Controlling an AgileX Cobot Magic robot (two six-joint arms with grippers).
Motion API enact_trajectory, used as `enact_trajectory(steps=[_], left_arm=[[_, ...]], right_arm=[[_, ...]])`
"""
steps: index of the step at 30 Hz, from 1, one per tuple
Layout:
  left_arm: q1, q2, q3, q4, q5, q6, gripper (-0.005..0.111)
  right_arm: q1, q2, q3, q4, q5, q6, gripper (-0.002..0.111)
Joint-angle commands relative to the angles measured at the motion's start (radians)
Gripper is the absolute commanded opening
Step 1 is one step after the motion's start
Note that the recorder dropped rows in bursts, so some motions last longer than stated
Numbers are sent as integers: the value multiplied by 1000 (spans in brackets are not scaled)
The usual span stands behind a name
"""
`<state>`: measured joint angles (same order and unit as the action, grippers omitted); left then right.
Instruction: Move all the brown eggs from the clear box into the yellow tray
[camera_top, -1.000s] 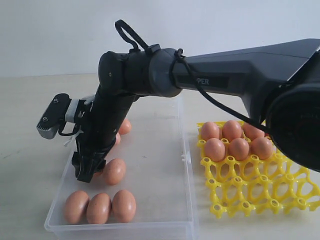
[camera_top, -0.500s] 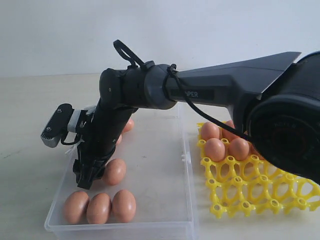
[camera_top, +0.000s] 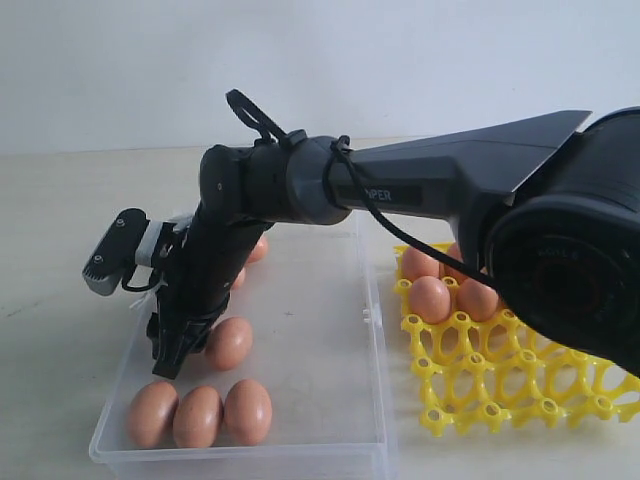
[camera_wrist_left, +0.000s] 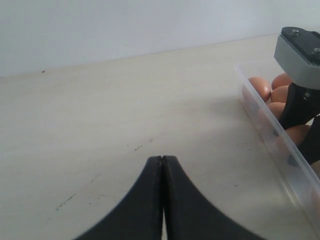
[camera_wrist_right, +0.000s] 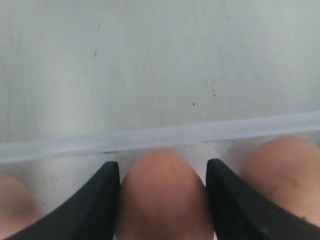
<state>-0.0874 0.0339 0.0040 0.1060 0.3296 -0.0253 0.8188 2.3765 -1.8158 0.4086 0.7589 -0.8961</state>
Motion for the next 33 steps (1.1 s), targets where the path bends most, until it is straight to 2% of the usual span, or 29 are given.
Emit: enact_trajectory(steps=[1, 3, 18, 33], left_arm=[[-3, 1, -4, -1, -14, -4, 0], [-3, 1, -4, -1, -14, -4, 0], [-3, 1, -4, -1, -14, -4, 0], [-3, 1, -4, -1, -14, -4, 0]], right_arm=[[1, -1, -5, -4, 8, 10, 5], [1, -5, -5, -4, 11, 32, 0], [-24, -212, -5, -104, -33, 274, 0], [-58, -373, -5, -179, -126, 411, 0]])
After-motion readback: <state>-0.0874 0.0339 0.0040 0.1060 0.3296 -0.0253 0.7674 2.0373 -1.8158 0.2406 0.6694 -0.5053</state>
